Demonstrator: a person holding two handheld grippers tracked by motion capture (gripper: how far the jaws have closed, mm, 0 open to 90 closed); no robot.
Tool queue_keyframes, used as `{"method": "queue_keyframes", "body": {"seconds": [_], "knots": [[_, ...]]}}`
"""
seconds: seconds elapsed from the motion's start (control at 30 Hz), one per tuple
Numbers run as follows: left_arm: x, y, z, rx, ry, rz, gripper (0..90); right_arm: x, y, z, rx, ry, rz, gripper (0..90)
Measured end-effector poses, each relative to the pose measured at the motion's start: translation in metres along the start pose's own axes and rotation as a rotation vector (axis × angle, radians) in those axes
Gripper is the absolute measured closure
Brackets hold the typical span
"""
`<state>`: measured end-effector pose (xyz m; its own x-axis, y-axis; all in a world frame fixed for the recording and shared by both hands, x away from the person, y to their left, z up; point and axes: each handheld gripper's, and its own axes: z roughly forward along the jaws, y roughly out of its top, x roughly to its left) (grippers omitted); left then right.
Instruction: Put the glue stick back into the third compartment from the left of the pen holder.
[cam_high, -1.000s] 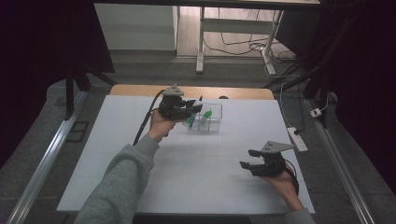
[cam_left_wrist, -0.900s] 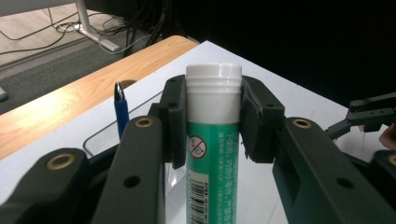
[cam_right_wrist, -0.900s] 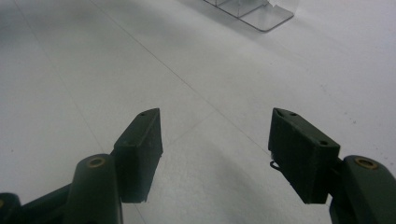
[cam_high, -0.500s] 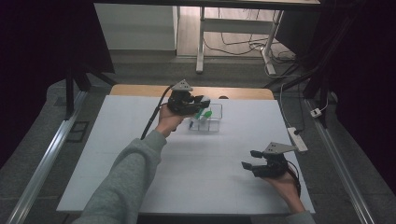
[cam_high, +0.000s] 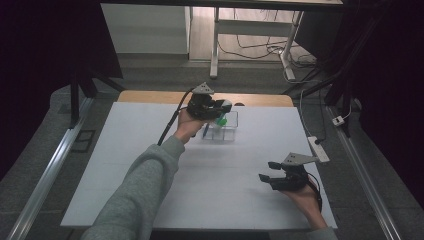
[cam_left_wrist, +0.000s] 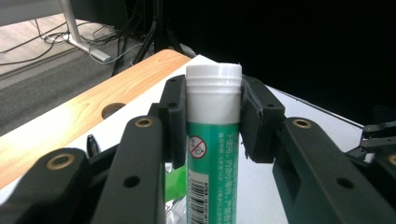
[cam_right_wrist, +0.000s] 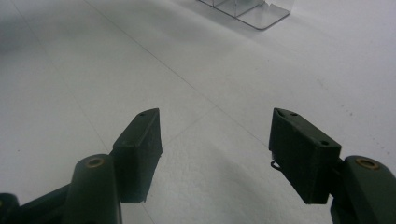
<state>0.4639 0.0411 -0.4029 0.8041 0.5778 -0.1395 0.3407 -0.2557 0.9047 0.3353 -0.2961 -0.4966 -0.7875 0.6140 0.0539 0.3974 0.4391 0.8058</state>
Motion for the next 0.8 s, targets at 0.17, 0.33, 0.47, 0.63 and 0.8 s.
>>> {"method": "queue_keyframes", "body": {"seconds": [0.17, 0.33, 0.47, 0.63, 0.8], "knots": [[-0.001, 0.001, 0.006, 0.005, 0.001, 0.007, 64.2, 0.0, 0.0, 0.0, 0.003, -0.001, -0.002, 34.0], [-0.001, 0.005, 0.012, 0.01, -0.001, 0.017, 64.2, -0.001, -0.001, 0.001, 0.007, 0.001, 0.0, 34.0], [-0.003, 0.009, 0.016, 0.002, 0.0, 0.021, 64.2, 0.0, -0.001, 0.002, 0.011, 0.0, 0.003, 34.0], [-0.002, 0.012, 0.023, 0.001, -0.001, 0.021, 64.2, -0.001, -0.001, 0.001, 0.009, -0.001, 0.003, 33.9], [-0.001, 0.015, 0.031, 0.011, 0.006, 0.034, 64.2, -0.001, -0.002, 0.001, 0.013, -0.002, 0.003, 33.9]]}}
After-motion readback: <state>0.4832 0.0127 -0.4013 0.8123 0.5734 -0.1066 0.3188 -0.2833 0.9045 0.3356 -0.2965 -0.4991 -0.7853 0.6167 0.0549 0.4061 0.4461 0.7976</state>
